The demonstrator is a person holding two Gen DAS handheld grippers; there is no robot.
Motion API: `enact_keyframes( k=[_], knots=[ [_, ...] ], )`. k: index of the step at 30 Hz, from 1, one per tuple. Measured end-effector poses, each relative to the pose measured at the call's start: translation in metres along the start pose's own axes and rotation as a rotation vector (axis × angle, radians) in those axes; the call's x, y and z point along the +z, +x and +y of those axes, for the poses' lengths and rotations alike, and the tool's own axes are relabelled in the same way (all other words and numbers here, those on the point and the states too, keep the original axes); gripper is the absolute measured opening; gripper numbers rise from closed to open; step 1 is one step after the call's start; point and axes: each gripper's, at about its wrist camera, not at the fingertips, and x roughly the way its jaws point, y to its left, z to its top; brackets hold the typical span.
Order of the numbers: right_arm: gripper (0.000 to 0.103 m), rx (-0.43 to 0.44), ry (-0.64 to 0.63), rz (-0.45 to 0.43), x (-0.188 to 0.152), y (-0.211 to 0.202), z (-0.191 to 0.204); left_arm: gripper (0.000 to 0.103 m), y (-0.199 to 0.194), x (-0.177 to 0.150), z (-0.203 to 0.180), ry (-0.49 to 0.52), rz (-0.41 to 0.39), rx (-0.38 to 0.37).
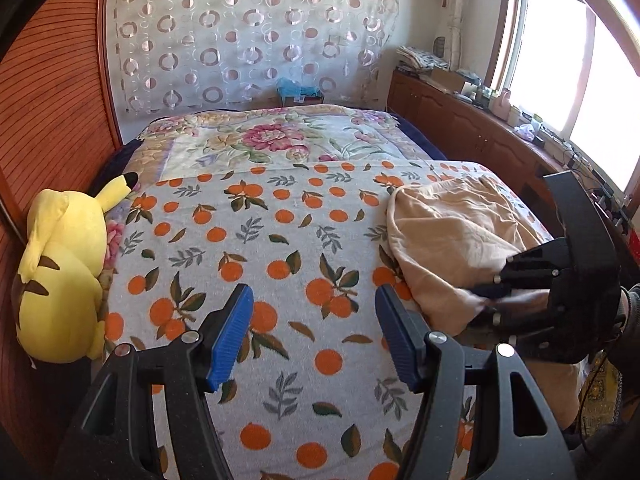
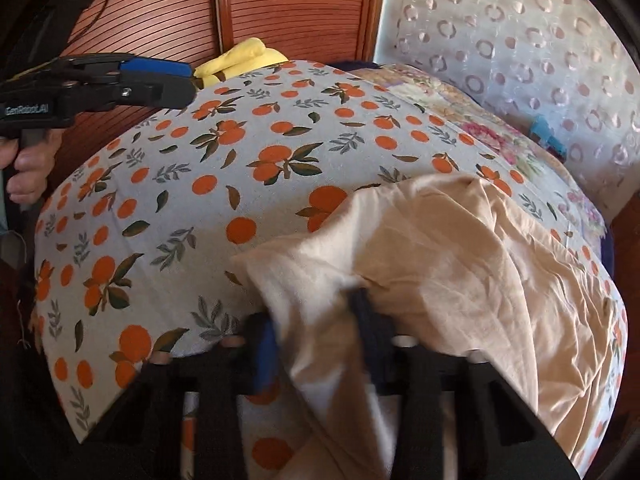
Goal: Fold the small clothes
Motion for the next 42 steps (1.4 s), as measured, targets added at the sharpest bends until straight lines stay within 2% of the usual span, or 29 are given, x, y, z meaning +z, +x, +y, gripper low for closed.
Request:
enact_keyframes(
  k=[3, 6, 9, 13, 17, 19, 21, 23, 24, 25, 26, 28, 30, 33, 35, 37, 40, 42],
  knots=[
    [0.010, 0.044, 0.062, -0.052, 0.002, -0.016, -0.028, 0.064, 0.009, 0.009, -0.007, 0.010, 0.004, -0.024],
    [0.010, 0.012, 0.133, -0.129, 0.004, -0.041, -0.071, 0.064, 0.023, 0.018, -0.020, 0.037, 0.018, -0.050],
    [0.010, -0.070, 0.202, -0.172, 0.000, -0.062, -0.125, 0.064, 0.042, 0.029, -0.039, 0.068, 0.040, -0.077],
    [0.010, -0.159, 0.290, -0.174, -0.012, -0.070, -0.194, 0.064, 0.068, 0.043, -0.068, 0.113, 0.069, -0.115],
    [0.010, -0.186, 0.383, -0.132, -0.026, -0.058, -0.244, 0.064, 0.096, 0.054, -0.097, 0.156, 0.104, -0.153],
    [0.010, -0.168, 0.427, -0.104, -0.027, -0.041, -0.261, 0.064, 0.105, 0.056, -0.109, 0.171, 0.117, -0.161],
    [0.010, -0.183, 0.441, -0.071, -0.027, -0.027, -0.270, 0.064, 0.114, 0.058, -0.120, 0.181, 0.127, -0.174],
    [0.028, -0.209, 0.458, -0.061, -0.027, -0.017, -0.275, 0.064, 0.121, 0.061, -0.128, 0.186, 0.135, -0.181],
    [0.034, -0.242, 0.464, -0.058, -0.024, -0.016, -0.277, 0.064, 0.125, 0.063, -0.131, 0.188, 0.138, -0.182],
    [0.047, -0.287, 0.466, -0.060, -0.024, -0.015, -0.279, 0.064, 0.129, 0.065, -0.133, 0.189, 0.143, -0.179],
    [0.055, -0.319, 0.467, -0.066, -0.026, -0.022, -0.278, 0.064, 0.134, 0.067, -0.135, 0.192, 0.149, -0.174],
    [0.057, -0.367, 0.472, -0.086, -0.029, -0.028, -0.273, 0.064, 0.141, 0.071, -0.136, 0.194, 0.152, -0.164],
    [0.057, -0.373, 0.466, -0.110, -0.029, -0.031, -0.268, 0.064, 0.149, 0.076, -0.136, 0.192, 0.156, -0.147],
    [0.057, -0.271, 0.459, -0.142, -0.025, -0.027, -0.253, 0.064, 0.161, 0.083, -0.136, 0.176, 0.159, -0.130],
    [0.057, -0.236, 0.450, -0.165, -0.022, -0.024, -0.248, 0.064, 0.171, 0.089, -0.136, 0.170, 0.156, -0.120],
    [0.057, -0.221, 0.428, -0.139, -0.016, -0.013, -0.244, 0.064, 0.182, 0.093, -0.137, 0.173, 0.159, -0.091],
    [0.057, -0.263, 0.394, -0.070, -0.010, 0.009, -0.250, 0.064, 0.191, 0.096, -0.137, 0.181, 0.156, -0.063],
    [0.057, -0.360, 0.392, -0.028, -0.007, 0.016, -0.270, 0.064, 0.194, 0.096, -0.134, 0.170, 0.160, -0.048]
  ],
)
